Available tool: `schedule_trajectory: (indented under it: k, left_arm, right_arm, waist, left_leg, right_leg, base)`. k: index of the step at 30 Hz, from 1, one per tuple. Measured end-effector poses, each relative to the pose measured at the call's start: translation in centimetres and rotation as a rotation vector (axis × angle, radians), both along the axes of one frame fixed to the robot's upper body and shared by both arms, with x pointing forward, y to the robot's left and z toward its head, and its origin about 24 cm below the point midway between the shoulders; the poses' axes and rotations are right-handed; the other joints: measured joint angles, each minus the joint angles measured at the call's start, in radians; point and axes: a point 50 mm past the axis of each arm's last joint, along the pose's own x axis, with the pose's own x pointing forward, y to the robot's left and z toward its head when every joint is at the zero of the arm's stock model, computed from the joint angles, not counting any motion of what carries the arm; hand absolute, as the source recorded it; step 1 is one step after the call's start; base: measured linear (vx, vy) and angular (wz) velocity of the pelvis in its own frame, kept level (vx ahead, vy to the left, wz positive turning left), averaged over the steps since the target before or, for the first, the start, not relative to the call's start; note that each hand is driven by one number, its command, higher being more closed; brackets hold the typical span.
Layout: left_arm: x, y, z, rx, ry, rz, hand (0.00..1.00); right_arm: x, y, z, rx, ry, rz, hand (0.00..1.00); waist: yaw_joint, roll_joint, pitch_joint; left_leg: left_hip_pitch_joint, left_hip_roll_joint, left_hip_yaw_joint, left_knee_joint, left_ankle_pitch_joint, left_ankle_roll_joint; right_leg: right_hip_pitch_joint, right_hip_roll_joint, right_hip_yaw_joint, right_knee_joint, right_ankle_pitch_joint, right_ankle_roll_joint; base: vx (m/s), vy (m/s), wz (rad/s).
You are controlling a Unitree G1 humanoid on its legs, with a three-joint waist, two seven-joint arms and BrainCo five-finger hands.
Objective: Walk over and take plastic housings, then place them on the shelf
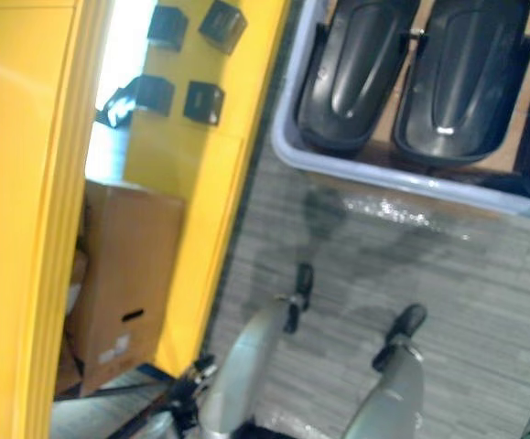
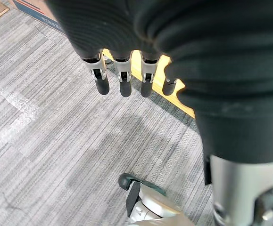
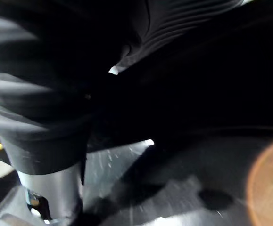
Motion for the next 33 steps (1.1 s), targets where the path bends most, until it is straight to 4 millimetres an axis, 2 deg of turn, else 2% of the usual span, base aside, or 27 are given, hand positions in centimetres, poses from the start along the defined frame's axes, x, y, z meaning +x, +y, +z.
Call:
schedule_trajectory:
  k: [3,9,18,22,24,27,30,33]
  left_arm:
    - [0.0,-0.3,0.0,-0.002,-0.001,-0.018,0.0]
    - [0.1,-0.5,0.0,-0.004,-0.006,-0.03,0.0]
    - [0.4,-0.6,0.3,0.003,-0.033,-0.024,0.0]
    - [0.6,-0.5,0.5,0.031,-0.049,-0.011,0.0]
    - [1.4,-0.1,1.3,0.081,-0.11,-0.004,0.0]
    - [2.8,0.3,2.5,0.106,-0.205,0.009,0.0]
    - [4.5,1.0,4.2,0.123,-0.313,0.036,0.0]
    - [6.0,1.0,5.8,0.126,-0.397,0.067,0.0]
  right_arm:
    - [-1.0,-0.9,0.2,-0.018,0.037,-0.033,1.0]
    - [-1.8,-1.6,0.1,-0.036,0.094,-0.07,1.0]
    - [-2.1,-1.8,-1.0,-0.088,0.246,-0.107,1.0]
    - [-1.6,-1.5,-1.3,-0.104,0.263,-0.103,1.0]
    - [-0.6,-0.7,-1.6,-0.121,0.284,-0.069,1.0]
    - [0.2,0.0,-1.7,-0.16,0.322,-0.051,1.0]
    - [0.9,0.7,-2.2,-0.165,0.35,-0.035,1.0]
    - [1.0,0.9,-2.2,-0.166,0.359,-0.035,1.0]
  waist:
    - [0.009,0.009,-0.006]
    - [0.013,0.021,-0.016]
    - [0.02,0.021,-0.016]
    - [0.011,0.015,-0.011]
    - [-0.009,-0.001,0.0]
    - [-0.016,-0.027,0.019]
    - [-0.032,-0.072,0.05]
    - [-0.039,-0.104,0.071]
  left_leg:
    - [0.002,0.0,-0.006,-0.01,0.005,-0.003]
    - [0.02,0.002,-0.019,-0.033,0.017,-0.012]
    - [0.059,0.01,-0.03,-0.051,0.019,-0.017]
    - [0.072,0.014,-0.032,-0.049,0.019,-0.017]
    - [0.096,0.019,-0.034,-0.049,0.019,-0.018]
    - [0.109,0.027,-0.032,-0.047,0.018,-0.02]
    - [0.119,0.035,-0.031,-0.041,0.019,-0.021]
    - [0.12,0.042,-0.031,-0.027,0.018,-0.023]
  right_leg:
    - [0.001,-0.001,-0.012,-0.001,-0.004,0.001]
    - [0.018,0.009,-0.023,-0.001,-0.012,-0.006]
    - [0.055,0.013,-0.038,0.0,-0.025,-0.016]
    - [0.073,0.016,-0.04,0.0,-0.025,-0.016]
    - [0.097,0.021,-0.041,0.0,-0.027,-0.02]
    - [0.109,0.027,-0.041,0.004,-0.03,-0.025]
    - [0.118,0.032,-0.041,0.015,-0.033,-0.029]
    - [0.126,0.039,-0.042,0.018,-0.033,-0.029]
  base:
    - [0.01,-0.019,0.05]
    - [0.04,-0.027,0.03]
    - [0.01,-0.01,0.02]
    - [0.0,0.0,0.0]
    - [0.0,0.0,0.0]
    - [-0.02,-0.011,-0.03]
    - [-0.04,-0.018,-0.01]
    - [-0.01,-0.002,0.0]
